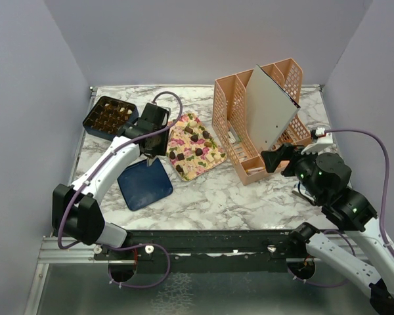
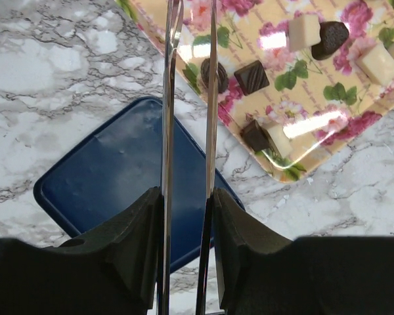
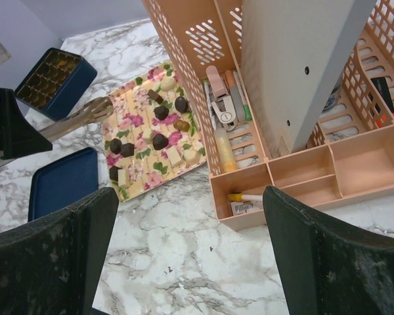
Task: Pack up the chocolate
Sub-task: Pick up the fake chocolate from the plate, then place the fake chocolate in the packing box.
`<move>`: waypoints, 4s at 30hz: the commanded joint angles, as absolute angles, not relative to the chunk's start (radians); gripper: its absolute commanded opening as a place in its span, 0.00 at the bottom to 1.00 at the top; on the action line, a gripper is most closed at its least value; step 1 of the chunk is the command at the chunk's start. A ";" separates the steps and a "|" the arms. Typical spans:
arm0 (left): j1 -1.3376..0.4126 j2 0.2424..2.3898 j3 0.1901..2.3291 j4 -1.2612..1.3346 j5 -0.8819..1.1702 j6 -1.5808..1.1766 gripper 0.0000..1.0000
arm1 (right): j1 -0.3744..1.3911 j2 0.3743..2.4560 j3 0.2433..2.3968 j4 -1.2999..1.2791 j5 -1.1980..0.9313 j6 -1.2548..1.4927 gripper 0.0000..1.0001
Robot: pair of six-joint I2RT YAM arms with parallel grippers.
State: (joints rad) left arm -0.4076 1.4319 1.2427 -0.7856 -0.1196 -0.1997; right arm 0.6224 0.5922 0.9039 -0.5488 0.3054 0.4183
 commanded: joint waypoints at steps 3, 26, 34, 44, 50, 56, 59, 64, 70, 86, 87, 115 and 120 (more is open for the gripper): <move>-0.470 1.392 1.235 -0.840 -0.113 -0.230 0.40 | 0.625 0.599 0.897 -0.525 0.301 0.424 0.97; -0.518 1.376 1.183 -0.891 -0.174 -0.244 0.43 | 0.624 0.619 0.903 -0.506 0.284 0.422 0.97; -0.528 1.376 1.162 -0.893 -0.192 -0.250 0.43 | 0.624 0.619 0.899 -0.507 0.281 0.423 0.97; -0.566 1.406 1.176 -0.897 -0.194 -0.259 0.42 | 0.625 0.650 0.904 -0.481 0.262 0.419 0.97; -0.579 1.411 1.192 -0.908 -0.192 -0.261 0.42 | 0.624 0.654 0.896 -0.469 0.262 0.419 0.97; -0.590 1.414 1.199 -0.906 -0.186 -0.257 0.41 | 0.624 0.652 0.893 -0.468 0.262 0.420 0.97; -0.591 1.426 1.195 -0.904 -0.191 -0.253 0.41 | 0.624 0.654 0.892 -0.466 0.264 0.419 0.97; -0.595 1.443 1.182 -0.895 -0.214 -0.252 0.40 | 0.625 0.645 0.885 -0.468 0.261 0.424 0.97; -0.598 1.423 1.195 -0.885 -0.217 -0.255 0.35 | 0.624 0.635 0.884 -0.478 0.274 0.421 0.97; -0.593 1.440 1.263 -0.837 -0.315 -0.254 0.28 | 0.624 0.642 0.894 -0.490 0.257 0.422 0.97; -0.591 1.448 1.277 -0.835 -0.319 -0.251 0.28 | 0.624 0.643 0.898 -0.495 0.260 0.419 0.97; -0.111 1.571 1.464 -0.695 -0.337 -0.207 0.29 | 0.625 0.731 0.941 -0.606 0.175 0.483 0.98; -0.057 1.586 1.473 -0.676 -0.302 -0.207 0.29 | 0.624 0.729 0.948 -0.605 0.196 0.476 0.99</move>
State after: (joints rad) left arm -0.0910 1.5734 1.4353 -0.7231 -0.3191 -0.2184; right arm 0.6224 0.7380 0.9230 -0.5797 0.2001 0.4709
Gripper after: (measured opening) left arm 0.321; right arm 0.989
